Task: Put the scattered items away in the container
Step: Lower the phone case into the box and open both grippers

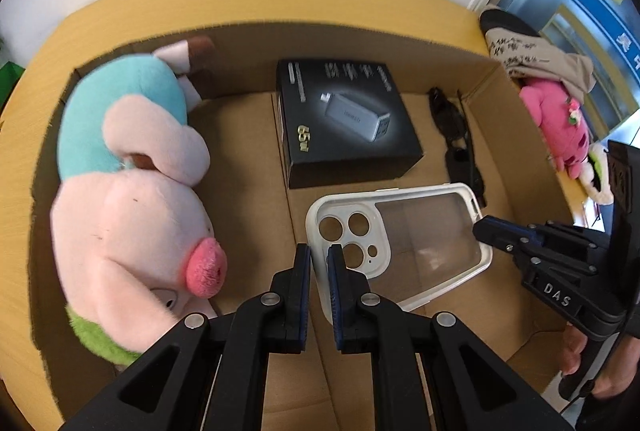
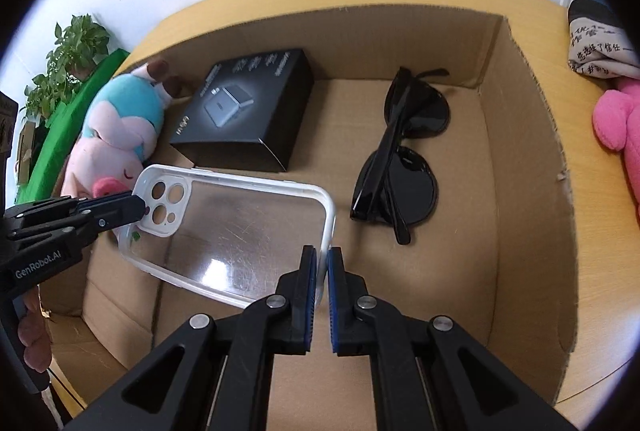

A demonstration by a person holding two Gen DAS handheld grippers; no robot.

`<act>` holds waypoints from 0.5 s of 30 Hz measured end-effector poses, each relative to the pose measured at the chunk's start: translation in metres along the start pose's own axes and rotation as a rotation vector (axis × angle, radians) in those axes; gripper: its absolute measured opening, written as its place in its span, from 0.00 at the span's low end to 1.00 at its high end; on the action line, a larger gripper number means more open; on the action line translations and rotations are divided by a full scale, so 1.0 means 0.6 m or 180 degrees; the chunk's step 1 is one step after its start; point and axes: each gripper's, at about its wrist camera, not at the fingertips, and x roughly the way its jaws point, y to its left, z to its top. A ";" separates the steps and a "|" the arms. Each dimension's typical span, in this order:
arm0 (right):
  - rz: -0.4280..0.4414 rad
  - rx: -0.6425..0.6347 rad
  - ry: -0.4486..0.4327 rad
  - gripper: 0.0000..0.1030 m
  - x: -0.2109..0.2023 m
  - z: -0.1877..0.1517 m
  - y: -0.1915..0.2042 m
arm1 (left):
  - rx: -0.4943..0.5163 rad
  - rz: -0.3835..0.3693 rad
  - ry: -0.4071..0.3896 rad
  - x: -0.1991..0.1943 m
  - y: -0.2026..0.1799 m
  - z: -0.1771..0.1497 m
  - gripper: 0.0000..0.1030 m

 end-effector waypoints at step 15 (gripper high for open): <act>0.0020 -0.0122 0.0332 0.05 0.044 0.012 0.010 | -0.0076 0.0150 0.0228 0.049 0.023 -0.013 0.08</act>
